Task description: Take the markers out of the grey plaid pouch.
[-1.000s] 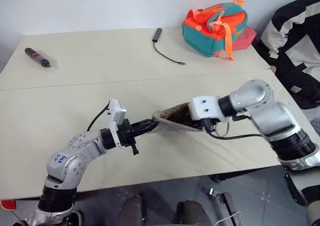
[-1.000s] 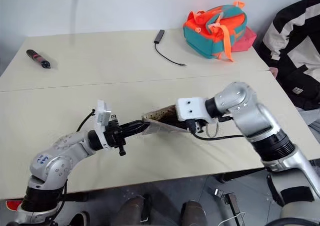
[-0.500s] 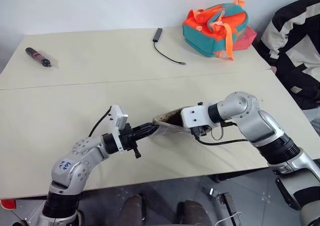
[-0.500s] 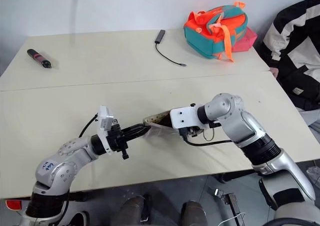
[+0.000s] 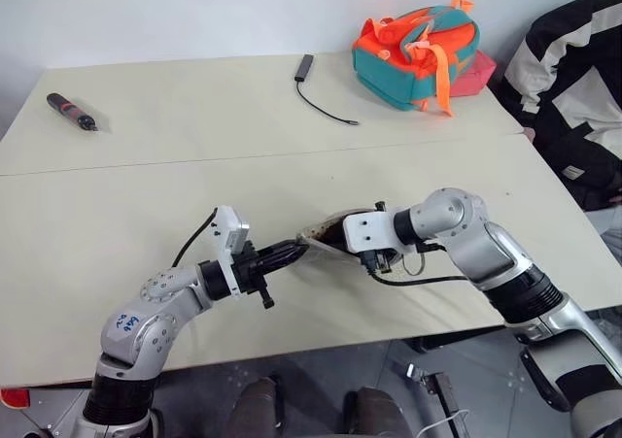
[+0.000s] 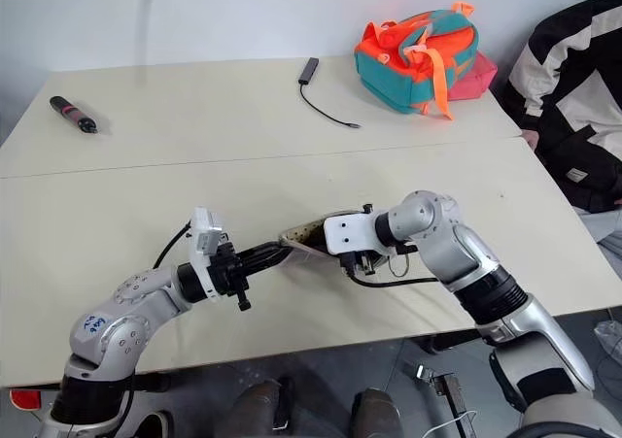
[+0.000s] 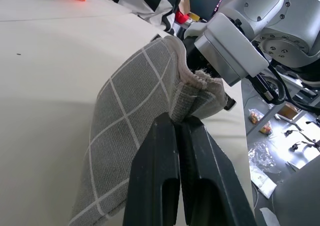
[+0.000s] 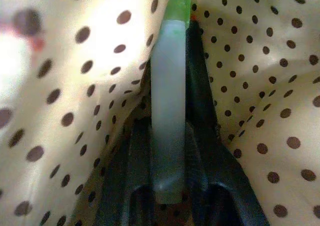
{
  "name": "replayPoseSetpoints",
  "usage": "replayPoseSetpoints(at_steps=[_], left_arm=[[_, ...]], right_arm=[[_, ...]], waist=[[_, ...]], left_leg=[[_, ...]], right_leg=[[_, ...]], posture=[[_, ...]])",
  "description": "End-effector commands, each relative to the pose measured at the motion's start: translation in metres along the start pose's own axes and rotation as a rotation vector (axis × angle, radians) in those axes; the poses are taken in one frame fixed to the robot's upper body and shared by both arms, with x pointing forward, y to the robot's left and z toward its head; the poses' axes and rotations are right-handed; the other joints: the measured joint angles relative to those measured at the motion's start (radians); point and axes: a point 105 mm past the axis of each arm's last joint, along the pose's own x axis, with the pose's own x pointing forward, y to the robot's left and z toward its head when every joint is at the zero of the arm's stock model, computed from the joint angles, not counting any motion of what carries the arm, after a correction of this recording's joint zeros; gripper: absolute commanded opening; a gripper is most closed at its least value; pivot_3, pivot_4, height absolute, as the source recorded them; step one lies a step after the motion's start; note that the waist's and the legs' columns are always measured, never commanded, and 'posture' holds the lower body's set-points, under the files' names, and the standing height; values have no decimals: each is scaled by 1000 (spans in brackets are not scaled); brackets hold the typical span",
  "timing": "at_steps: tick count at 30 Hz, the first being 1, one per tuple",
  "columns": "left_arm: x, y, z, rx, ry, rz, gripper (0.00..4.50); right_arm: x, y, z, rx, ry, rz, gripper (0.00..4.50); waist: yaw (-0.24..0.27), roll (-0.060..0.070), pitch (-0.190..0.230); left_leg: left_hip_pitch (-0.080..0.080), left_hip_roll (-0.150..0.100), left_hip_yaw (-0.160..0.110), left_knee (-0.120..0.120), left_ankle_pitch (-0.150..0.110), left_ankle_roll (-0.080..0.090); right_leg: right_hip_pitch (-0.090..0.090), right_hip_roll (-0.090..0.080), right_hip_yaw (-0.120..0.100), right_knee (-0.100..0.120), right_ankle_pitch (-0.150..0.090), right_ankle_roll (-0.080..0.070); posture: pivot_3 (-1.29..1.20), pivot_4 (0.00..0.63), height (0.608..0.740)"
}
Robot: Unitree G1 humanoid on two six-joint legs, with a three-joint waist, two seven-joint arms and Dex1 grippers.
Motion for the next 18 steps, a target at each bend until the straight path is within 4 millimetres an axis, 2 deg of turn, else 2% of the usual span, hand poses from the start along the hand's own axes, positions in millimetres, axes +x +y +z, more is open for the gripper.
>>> replayPoseSetpoints(at_steps=[1,6,9,14,18], left_arm=[[-3,-5,10,56,-34,-8,0],[-7,2,11,104,-20,22,0],[-10,9,13,143,-8,41,0],[-13,15,15,175,-7,61,0],[-15,17,15,200,-1,79,0]], right_arm=[[-15,-9,12,-4,-57,-43,423],[-42,-19,36,10,-158,-81,423],[-57,-24,43,14,-183,-96,423],[-77,-34,46,8,-186,-145,423],[-92,-39,39,37,-177,-178,423]], waist=[[0,0,0],[1,0,0],[2,0,0],[1,0,0],[4,0,0]], left_leg=[[0,0,0,0,0,0],[-1,0,0,0,0,0],[-1,0,0,0,0,0],[-1,0,0,0,-1,0],[-2,0,0,0,-1,0]], right_leg=[[0,0,0,0,0,0],[0,0,0,0,0,0],[0,0,0,0,0,0],[-1,0,0,-1,0,0],[-1,0,0,-1,0,0]], posture=[[0,150,740],[0,150,740],[0,150,740],[0,150,740],[0,150,740]])
